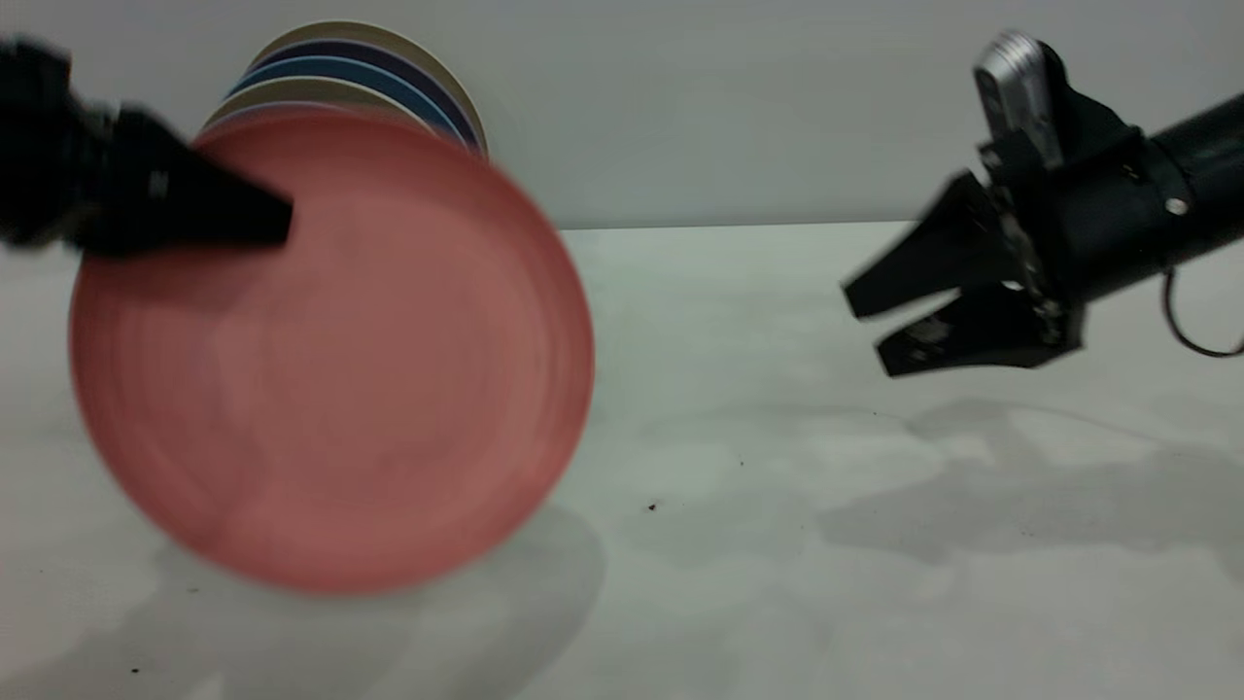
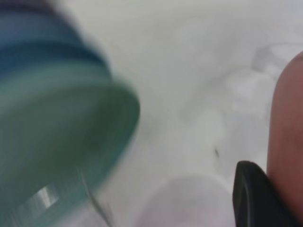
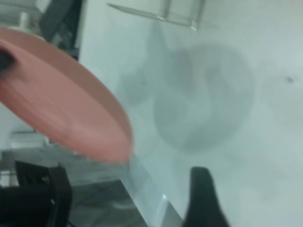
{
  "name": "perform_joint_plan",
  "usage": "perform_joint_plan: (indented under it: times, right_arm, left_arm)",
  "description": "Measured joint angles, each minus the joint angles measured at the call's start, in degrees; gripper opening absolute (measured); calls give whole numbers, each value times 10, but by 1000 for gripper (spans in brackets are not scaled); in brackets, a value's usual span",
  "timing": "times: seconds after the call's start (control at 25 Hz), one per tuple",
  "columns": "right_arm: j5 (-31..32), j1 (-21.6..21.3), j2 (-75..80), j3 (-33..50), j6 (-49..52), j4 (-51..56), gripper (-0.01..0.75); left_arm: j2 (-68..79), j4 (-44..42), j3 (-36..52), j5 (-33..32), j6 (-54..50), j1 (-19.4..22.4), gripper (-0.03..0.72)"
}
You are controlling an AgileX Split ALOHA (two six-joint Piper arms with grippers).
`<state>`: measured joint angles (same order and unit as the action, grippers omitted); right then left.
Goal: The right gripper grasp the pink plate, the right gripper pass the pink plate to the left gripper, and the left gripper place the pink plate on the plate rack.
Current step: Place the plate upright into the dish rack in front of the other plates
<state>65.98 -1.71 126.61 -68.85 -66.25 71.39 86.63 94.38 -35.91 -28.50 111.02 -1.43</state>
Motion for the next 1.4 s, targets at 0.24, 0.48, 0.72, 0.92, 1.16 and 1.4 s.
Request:
perform_joint_plan:
  times: [0.24, 0.48, 0.72, 0.92, 1.16, 1.4]
  right_arm:
    - [0, -5, 0, 0, 3, -39, 317]
    - [0, -5, 0, 0, 3, -43, 267]
    - [0, -5, 0, 0, 3, -45, 266]
    - [0, -5, 0, 0, 3, -46, 266]
    - [0, -5, 0, 0, 3, -49, 266]
    - [0, -5, 0, 0, 3, -50, 266]
  left_arm:
    - [0, -195, -87, -57, 84, 0, 105]
    - [0, -386, -156, -78, 91, 0, 105]
    - [0, -457, -193, -47, 94, 0, 103]
    - [0, -463, -217, -35, 94, 0, 103]
    - [13, -473, -251, -32, 94, 0, 103]
    - [57, -489, -277, -35, 94, 0, 103]
